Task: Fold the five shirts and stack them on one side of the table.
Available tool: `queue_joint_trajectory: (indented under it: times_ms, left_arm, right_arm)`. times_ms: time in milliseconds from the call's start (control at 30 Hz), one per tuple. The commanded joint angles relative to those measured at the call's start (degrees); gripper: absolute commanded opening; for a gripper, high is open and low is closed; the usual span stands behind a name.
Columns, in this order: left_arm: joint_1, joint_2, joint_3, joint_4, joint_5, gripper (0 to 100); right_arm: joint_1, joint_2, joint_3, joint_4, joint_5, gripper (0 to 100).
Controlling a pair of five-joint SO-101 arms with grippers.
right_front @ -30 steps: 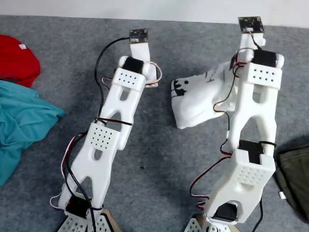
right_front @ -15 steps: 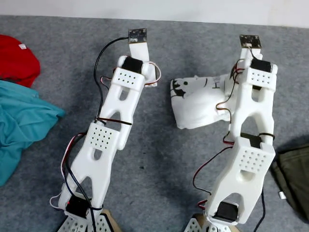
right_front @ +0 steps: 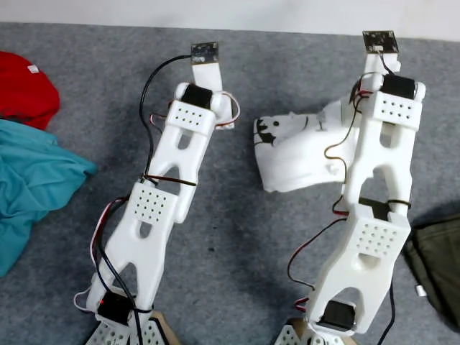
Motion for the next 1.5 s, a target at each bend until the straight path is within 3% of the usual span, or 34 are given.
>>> queue_joint_trajectory:
  times_ms: [0,167,600,867,933,1033,1067,1233,1467]
  left_arm:
    - [-0.5,-0.7,-1.4,-0.8,0.2,1]
    - [-0.5,-0.7,-1.4,-0.9,0.2,1]
    - [-0.5,-0.7,-1.3,-0.9,0.2,1]
    - [-0.7,-0.7,-1.3,-0.9,0.2,1]
    - [-0.7,-0.7,-1.3,-0.9,0.2,1]
    - [-0.7,-0.7,-1.3,-0.9,0.2,1]
    - [-0.7,-0.7,-1.3,-0.9,0.2,1]
    - [-0.6,-0.7,-1.3,-1.0,0.2,1]
    - [-0.6,-0.7,-1.3,-1.0,0.2,1]
  right_arm:
    - [-0.7,1.0,-0.4,-1.3,0.4,31.0]
    - [-0.8,7.0,0.0,-4.4,-3.3,31.2]
    - [-9.0,12.9,0.0,-1.1,-3.3,31.1]
    - [-5.3,18.4,-0.4,-2.2,-2.3,30.4]
    - [-4.8,21.1,-1.5,-2.6,0.6,24.1]
    - [-4.4,24.0,-4.8,-2.2,3.3,3.0]
    - [-4.4,24.7,-6.1,-2.2,3.3,0.0]
    - [-4.2,25.5,-11.9,1.6,3.3,0.8]
    - [-1.3,22.2,-33.1,13.2,3.2,0.6]
